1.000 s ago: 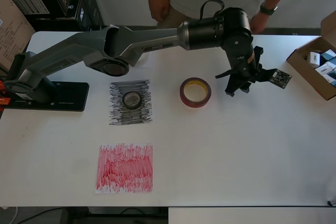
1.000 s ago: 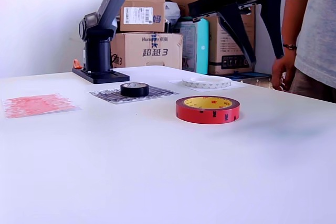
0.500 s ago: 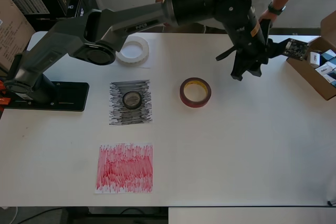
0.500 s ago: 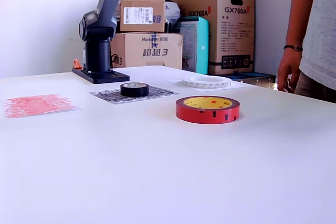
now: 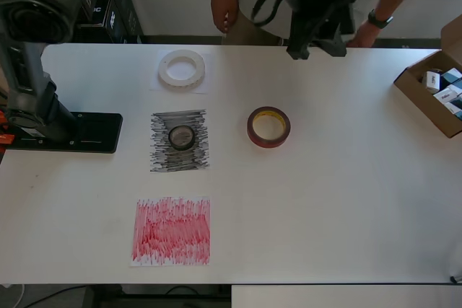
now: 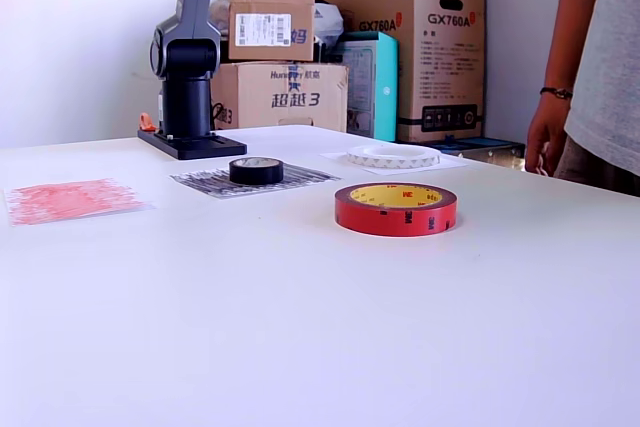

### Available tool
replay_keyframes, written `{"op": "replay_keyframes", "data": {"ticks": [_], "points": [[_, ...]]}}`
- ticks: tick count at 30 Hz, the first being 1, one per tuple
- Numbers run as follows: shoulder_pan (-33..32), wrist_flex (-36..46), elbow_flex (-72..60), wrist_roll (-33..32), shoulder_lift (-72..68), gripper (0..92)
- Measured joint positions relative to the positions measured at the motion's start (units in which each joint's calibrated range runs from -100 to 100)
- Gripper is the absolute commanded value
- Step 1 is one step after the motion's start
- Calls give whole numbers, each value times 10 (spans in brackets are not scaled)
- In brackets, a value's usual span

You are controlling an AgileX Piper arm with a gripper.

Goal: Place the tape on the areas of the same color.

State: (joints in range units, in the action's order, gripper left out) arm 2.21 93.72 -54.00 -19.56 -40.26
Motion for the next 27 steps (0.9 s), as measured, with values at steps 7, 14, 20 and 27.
{"op": "replay_keyframes", "data": {"ticks": [7, 14, 20, 27], "points": [[2, -137, 240, 43, 139, 432], [8, -248, 471, 52, 230, 432], [6, -311, 627, 39, 257, 432], [0, -360, 763, 6, 222, 432]]}}
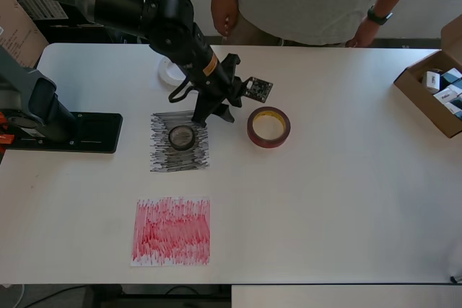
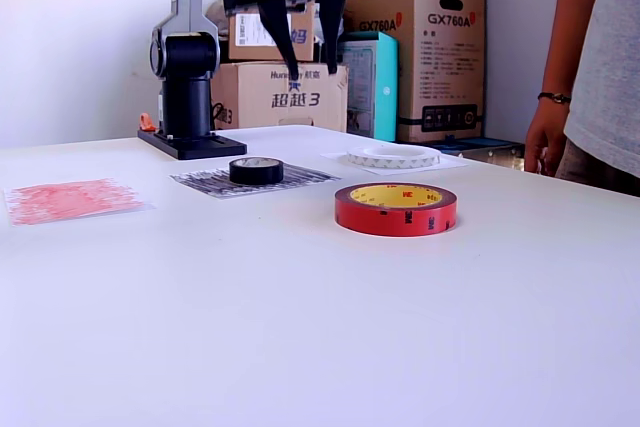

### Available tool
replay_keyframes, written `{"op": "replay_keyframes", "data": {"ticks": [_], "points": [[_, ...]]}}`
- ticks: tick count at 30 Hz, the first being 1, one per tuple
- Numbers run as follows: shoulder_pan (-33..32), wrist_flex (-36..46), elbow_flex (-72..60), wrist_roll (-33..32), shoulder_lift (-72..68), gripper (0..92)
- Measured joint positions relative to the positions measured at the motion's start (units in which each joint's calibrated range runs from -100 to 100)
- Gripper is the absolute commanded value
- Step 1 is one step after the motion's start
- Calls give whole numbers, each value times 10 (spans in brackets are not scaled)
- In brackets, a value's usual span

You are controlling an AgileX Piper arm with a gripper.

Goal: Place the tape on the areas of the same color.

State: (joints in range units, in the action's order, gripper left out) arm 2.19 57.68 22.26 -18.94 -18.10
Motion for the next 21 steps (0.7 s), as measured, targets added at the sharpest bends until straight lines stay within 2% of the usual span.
{"op": "replay_keyframes", "data": {"ticks": [11, 21], "points": [[0, 0, 67, -47, -62, 432], [0, 16, -17, -81, -73, 432]]}}
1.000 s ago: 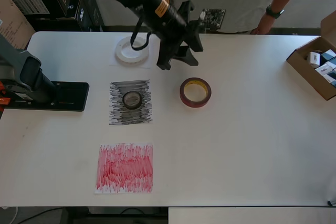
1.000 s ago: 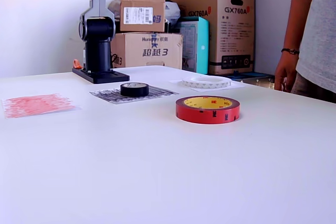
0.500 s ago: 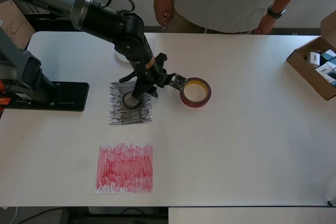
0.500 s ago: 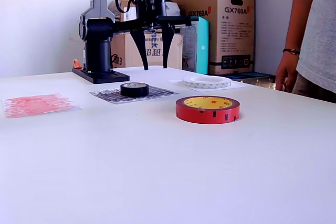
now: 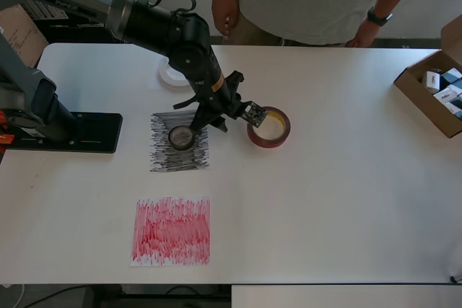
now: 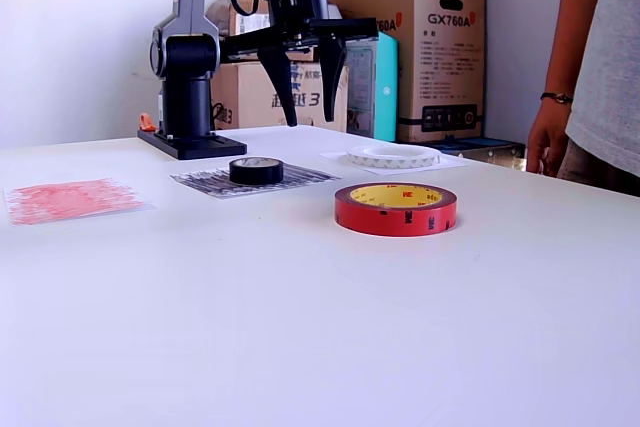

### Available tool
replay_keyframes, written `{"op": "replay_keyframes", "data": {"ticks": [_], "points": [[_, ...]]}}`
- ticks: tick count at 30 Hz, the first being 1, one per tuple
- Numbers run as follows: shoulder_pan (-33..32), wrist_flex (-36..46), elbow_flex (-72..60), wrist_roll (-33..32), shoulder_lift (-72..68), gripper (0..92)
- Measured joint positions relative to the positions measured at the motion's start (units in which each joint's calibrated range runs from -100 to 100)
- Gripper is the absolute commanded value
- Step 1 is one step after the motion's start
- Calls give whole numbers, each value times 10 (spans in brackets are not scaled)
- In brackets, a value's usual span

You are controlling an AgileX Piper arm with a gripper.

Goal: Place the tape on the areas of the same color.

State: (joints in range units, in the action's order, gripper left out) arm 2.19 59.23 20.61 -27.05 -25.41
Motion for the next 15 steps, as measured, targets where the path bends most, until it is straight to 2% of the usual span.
{"op": "replay_keyframes", "data": {"ticks": [15], "points": [[0, 2, -100, -45, -82, 432]]}}
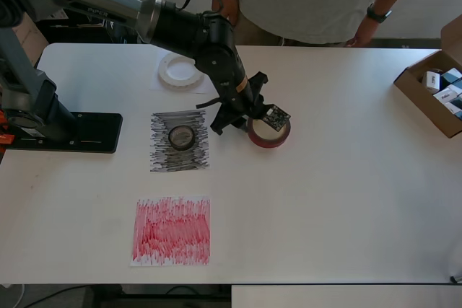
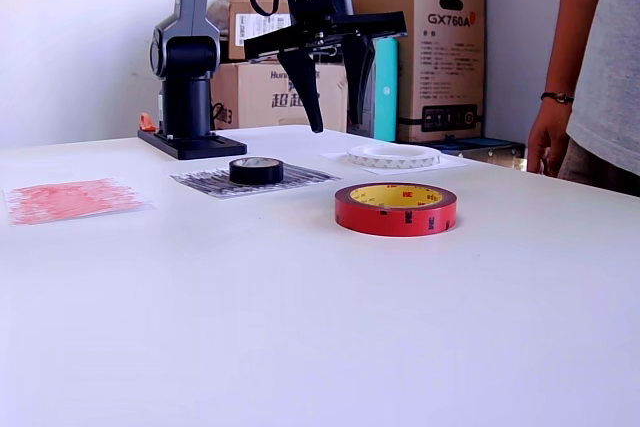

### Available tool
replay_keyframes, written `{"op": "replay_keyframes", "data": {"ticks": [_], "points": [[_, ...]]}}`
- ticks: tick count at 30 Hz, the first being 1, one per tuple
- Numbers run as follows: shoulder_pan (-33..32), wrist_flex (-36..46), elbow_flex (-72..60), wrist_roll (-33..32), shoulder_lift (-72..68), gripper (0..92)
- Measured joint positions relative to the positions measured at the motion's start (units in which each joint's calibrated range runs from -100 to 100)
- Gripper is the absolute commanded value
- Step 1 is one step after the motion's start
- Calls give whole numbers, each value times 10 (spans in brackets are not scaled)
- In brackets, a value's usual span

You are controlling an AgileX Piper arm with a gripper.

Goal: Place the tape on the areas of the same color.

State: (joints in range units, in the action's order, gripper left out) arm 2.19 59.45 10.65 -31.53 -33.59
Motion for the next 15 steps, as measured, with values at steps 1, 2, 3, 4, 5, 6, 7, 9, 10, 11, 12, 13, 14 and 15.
{"op": "replay_keyframes", "data": {"ticks": [1, 2, 3, 4, 5, 6, 7, 9, 10, 11, 12, 13, 14, 15], "points": [[0, 0, 0, -3, -2, 432], [0, 0, 0, -8, -4, 432], [0, 0, 0, -13, -4, 432], [0, 0, 0, -19, -4, 432], [0, 0, 0, -22, -4, 432], [0, 0, 0, -28, -5, 432], [0, 0, 0, -31, -8, 432], [0, 0, 0, -36, -18, 432], [0, 0, -3, -36, -24, 432], [0, 0, -7, -36, -31, 432], [0, 0, -14, -36, -36, 432], [0, 0, -21, -36, -42, 432], [0, 0, -30, -36, -46, 432], [0, -2, -37, -39, -52, 432]]}}
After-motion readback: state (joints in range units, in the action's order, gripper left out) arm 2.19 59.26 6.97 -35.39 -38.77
